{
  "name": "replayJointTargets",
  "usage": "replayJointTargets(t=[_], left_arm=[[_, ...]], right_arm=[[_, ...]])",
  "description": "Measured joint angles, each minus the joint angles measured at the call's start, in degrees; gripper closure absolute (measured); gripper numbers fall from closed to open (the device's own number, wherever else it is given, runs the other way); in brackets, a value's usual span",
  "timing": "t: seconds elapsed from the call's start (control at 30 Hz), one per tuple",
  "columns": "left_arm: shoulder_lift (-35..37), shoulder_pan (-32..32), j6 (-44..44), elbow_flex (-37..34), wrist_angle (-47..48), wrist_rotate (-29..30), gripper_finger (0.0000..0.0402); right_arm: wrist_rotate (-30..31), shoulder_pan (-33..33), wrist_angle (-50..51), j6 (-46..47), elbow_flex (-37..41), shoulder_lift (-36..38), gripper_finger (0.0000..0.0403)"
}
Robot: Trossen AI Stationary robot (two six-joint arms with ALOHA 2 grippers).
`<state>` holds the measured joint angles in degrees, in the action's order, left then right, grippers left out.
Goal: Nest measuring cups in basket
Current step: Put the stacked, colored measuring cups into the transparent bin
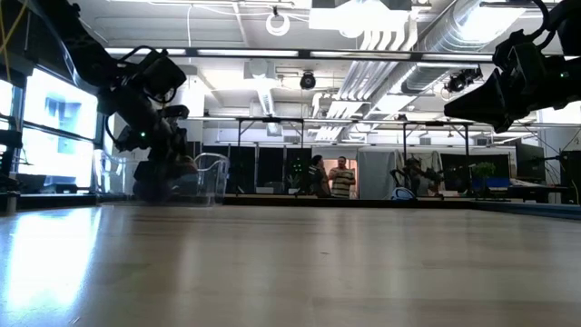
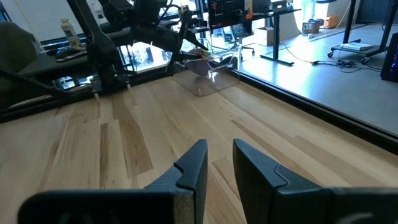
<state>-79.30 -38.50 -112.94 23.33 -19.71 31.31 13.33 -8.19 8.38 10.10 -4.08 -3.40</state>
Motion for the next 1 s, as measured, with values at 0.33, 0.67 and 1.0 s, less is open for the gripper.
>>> replayJointTargets(t=[0.33,0.67,1.0], left_arm=[[0.6,0.0,-1.9,0.0,1.0,-0.8,0.0294],[0.6,0.0,-1.2,0.0,1.2,-1.5,0.0293],[2.8,-0.1,-2.2,-0.1,5.1,-5.2,0.0293]], right_arm=[[0.0,0.0,0.0,0.0,0.0,0.0,0.0334],[0.0,0.0,0.0,0.0,0.0,0.0,0.0334],[0.0,0.0,0.0,0.1,0.0,0.0,0.0334]])
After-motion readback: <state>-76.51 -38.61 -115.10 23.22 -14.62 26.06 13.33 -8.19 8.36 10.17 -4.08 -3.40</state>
